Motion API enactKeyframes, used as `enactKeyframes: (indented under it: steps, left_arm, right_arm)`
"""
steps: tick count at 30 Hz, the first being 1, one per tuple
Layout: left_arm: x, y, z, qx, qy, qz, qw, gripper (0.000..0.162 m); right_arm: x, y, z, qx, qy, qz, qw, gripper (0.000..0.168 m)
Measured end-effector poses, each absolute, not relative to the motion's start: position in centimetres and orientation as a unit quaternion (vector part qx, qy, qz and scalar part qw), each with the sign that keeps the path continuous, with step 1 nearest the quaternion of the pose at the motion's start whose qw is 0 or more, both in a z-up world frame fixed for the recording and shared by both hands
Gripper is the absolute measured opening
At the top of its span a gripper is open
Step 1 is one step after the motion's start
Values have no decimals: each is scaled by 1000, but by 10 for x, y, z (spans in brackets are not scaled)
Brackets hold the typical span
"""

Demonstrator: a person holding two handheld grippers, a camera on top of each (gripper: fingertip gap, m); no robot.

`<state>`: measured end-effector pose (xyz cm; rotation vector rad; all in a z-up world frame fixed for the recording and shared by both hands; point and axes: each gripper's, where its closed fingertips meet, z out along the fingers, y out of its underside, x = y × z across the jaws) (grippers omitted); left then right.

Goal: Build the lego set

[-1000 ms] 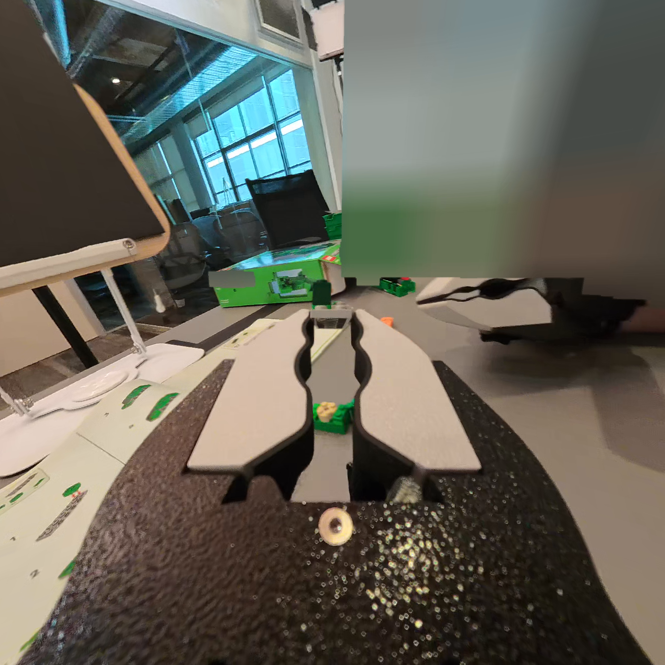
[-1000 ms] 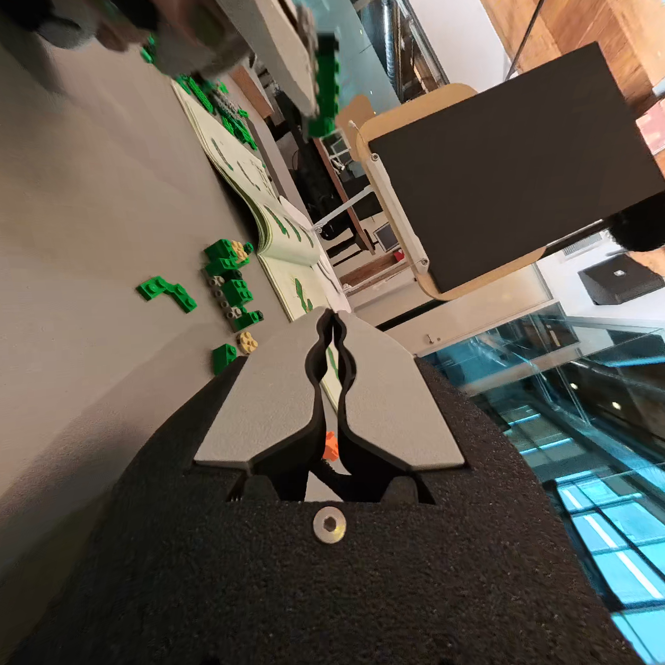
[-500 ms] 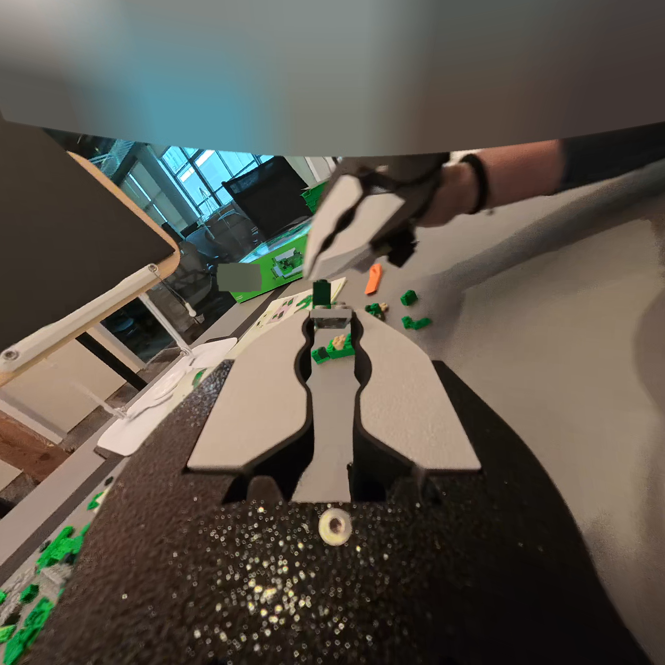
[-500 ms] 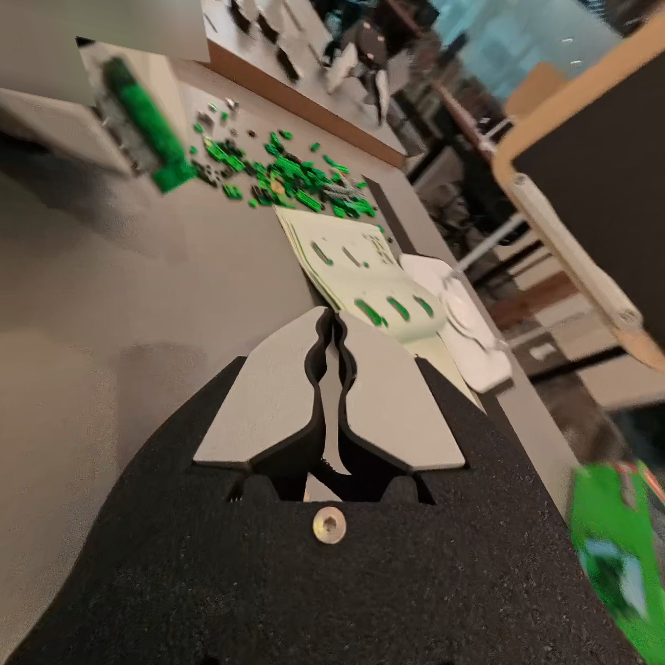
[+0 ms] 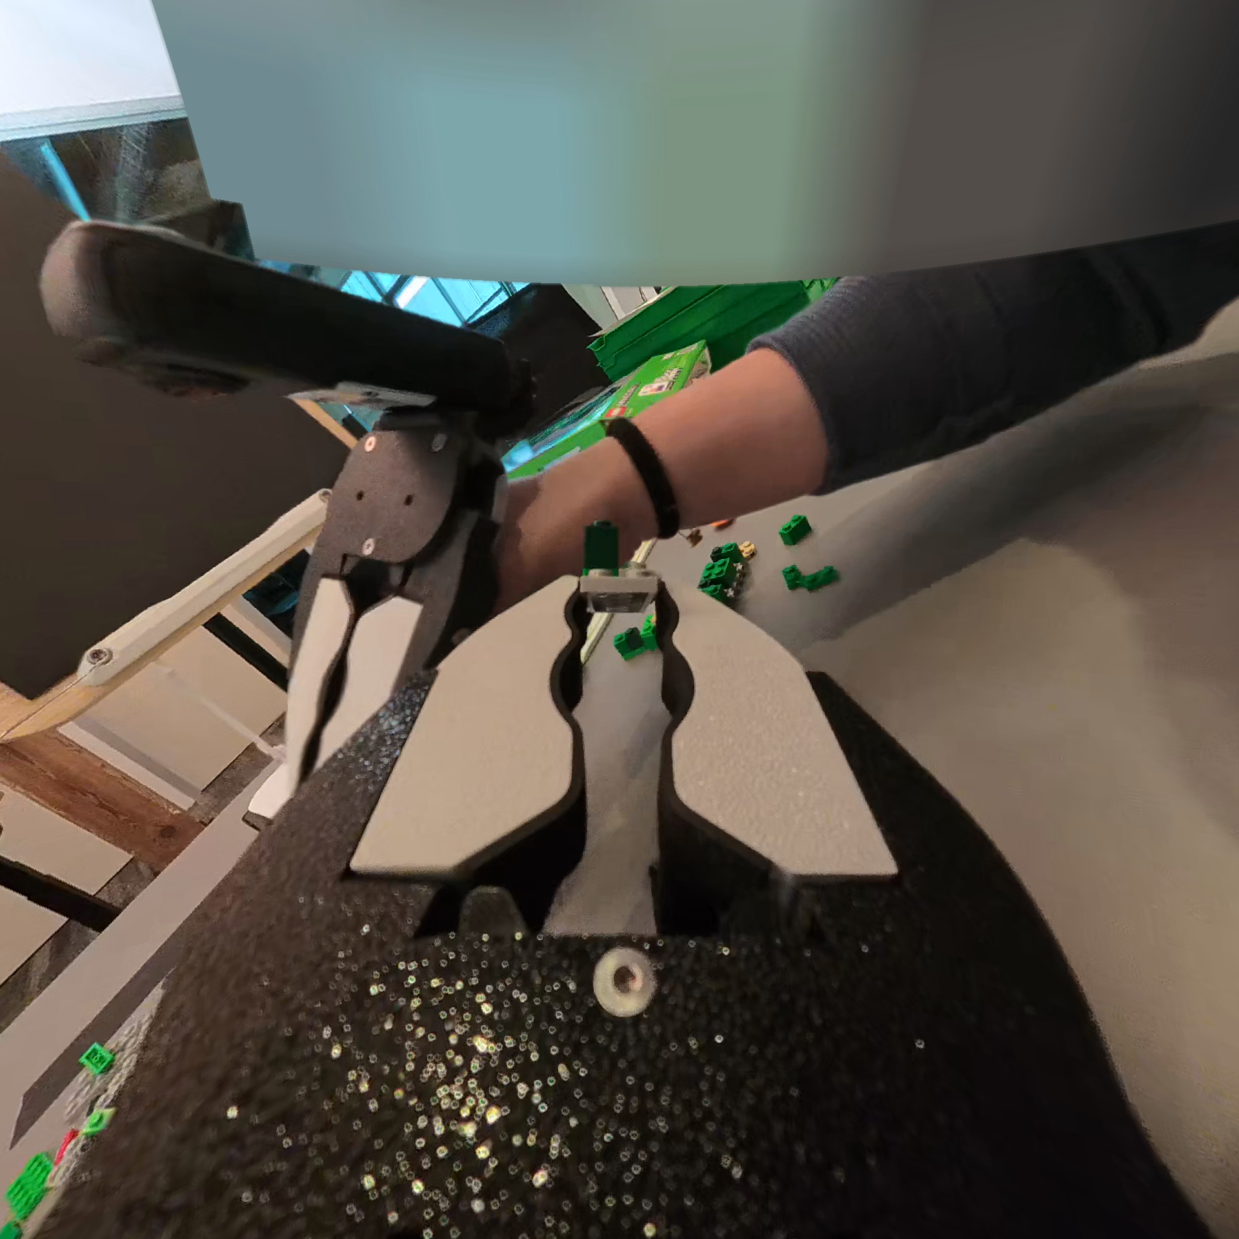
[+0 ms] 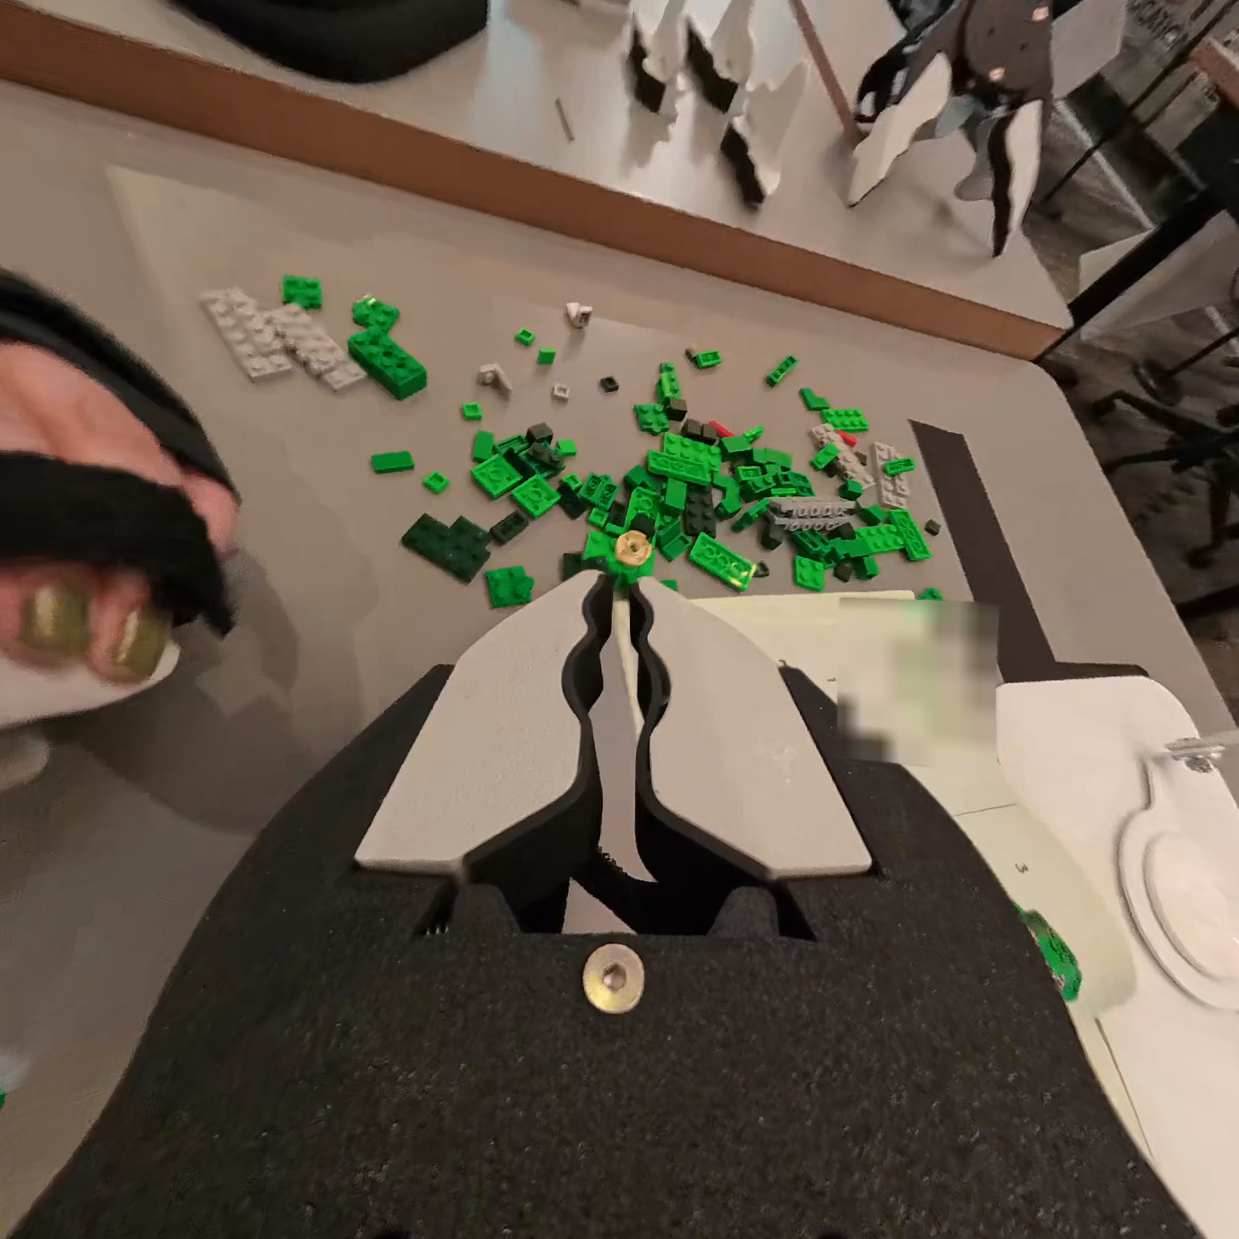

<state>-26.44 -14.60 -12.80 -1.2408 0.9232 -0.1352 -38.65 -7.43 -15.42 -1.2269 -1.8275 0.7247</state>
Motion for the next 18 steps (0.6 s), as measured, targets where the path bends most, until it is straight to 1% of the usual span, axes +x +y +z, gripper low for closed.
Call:
enactKeyframes:
  steps: [7,9,13,18]
  left_arm:
    - [-272,-143,-123,-565,392,-75,723,18]
    - [-274,-143,-122,-565,385,-80,725,18]
    - [-275,-143,-120,-565,381,-82,727,18]
    - [-278,-142,-117,-564,367,-89,734,18]
  right_arm:
    - [-409,-56,-144,-565,-608,361,425,5]
    - [-412,-51,-145,-580,-589,362,431,5]
    - [-410,-41,-153,-589,-584,317,460,6]
    - [-413,-41,-165,-593,-586,310,457,6]
